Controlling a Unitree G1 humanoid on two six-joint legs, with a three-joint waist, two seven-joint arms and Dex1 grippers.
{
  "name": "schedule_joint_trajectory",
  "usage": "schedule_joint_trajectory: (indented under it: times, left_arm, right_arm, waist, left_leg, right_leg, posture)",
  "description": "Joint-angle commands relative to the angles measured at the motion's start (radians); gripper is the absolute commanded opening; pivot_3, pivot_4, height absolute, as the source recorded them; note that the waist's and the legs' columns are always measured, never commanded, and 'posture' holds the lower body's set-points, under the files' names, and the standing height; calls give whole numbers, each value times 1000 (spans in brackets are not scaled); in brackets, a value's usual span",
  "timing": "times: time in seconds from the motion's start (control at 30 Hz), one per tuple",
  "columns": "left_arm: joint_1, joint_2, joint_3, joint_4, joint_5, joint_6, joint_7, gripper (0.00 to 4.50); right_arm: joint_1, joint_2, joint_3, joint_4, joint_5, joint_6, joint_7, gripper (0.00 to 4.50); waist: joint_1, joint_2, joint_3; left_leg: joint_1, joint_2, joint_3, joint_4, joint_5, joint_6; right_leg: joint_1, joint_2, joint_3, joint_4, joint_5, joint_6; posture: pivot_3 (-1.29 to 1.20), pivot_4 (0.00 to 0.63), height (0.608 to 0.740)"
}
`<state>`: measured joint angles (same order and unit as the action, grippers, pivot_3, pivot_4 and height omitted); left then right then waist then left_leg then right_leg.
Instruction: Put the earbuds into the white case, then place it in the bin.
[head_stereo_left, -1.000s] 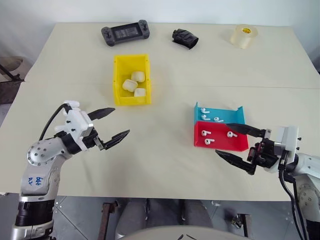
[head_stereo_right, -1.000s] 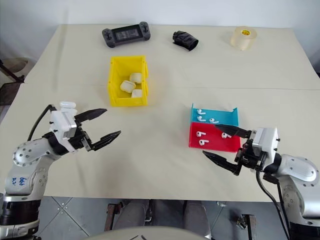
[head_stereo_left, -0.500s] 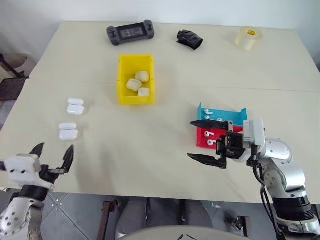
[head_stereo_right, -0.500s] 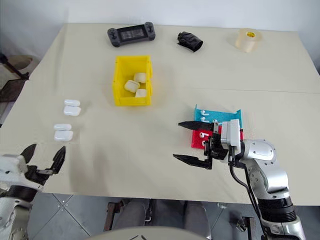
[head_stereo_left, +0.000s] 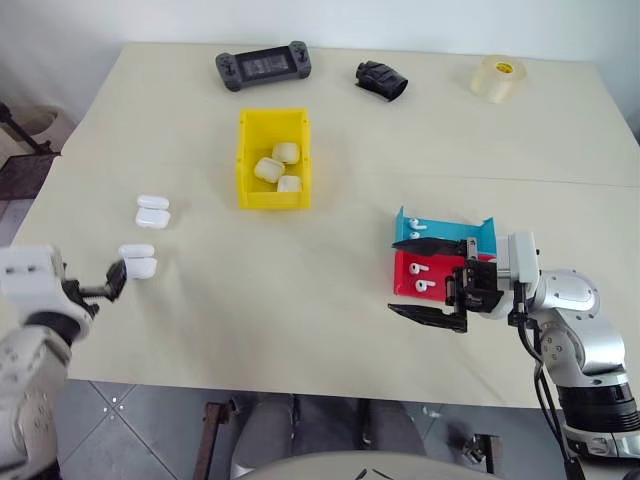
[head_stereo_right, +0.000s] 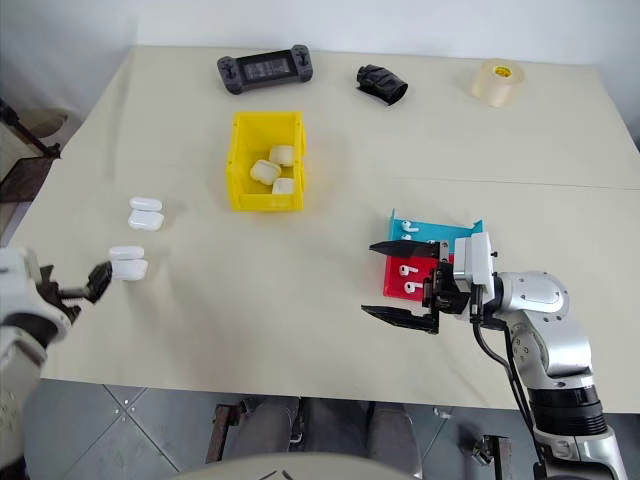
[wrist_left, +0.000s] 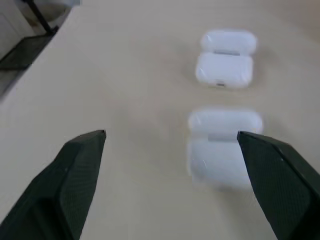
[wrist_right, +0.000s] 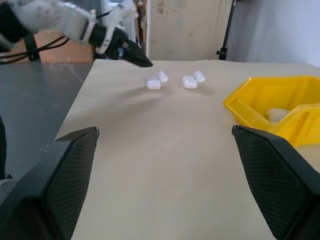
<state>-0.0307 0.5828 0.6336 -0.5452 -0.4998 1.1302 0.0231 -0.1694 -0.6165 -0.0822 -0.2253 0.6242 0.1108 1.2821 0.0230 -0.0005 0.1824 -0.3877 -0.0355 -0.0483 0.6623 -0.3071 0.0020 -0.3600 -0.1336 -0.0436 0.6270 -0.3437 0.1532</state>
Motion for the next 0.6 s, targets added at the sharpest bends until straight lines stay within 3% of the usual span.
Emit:
schedule_joint_trajectory:
  times: [0.03, 0.17, 0.6]
  left_arm:
    - [-155, 32, -1, -1, 0, 323, 40, 4474]
    - [-256, 80, -59, 23, -5, 479, 6, 4474]
    - [-196, 102, -92, 26, -80, 484, 62, 4474]
  right_arm:
    - [27, -7, -22, -61, 25, 4, -16, 4500]
    - [47, -4, -19, -89, 27, 10, -32, 4500]
    - [73, -4, -30, -111, 32, 13, -61, 4500]
  waist:
    - [-4, 0, 0]
    - [-18, -1, 0]
    - [-18, -1, 0]
  left_leg:
    - [0, 0, 0, 0, 0, 0]
    - [-1, 1, 1, -2, 0, 0]
    - [-1, 3, 1, -3, 0, -2]
  right_leg:
    - [-1, 1, 0, 0, 0, 0]
    - [-2, 2, 0, 0, 0, 0]
    - [-2, 2, 1, -2, 0, 0]
  posture:
    - [0, 150, 740]
    - [0, 150, 740]
    - [0, 150, 740]
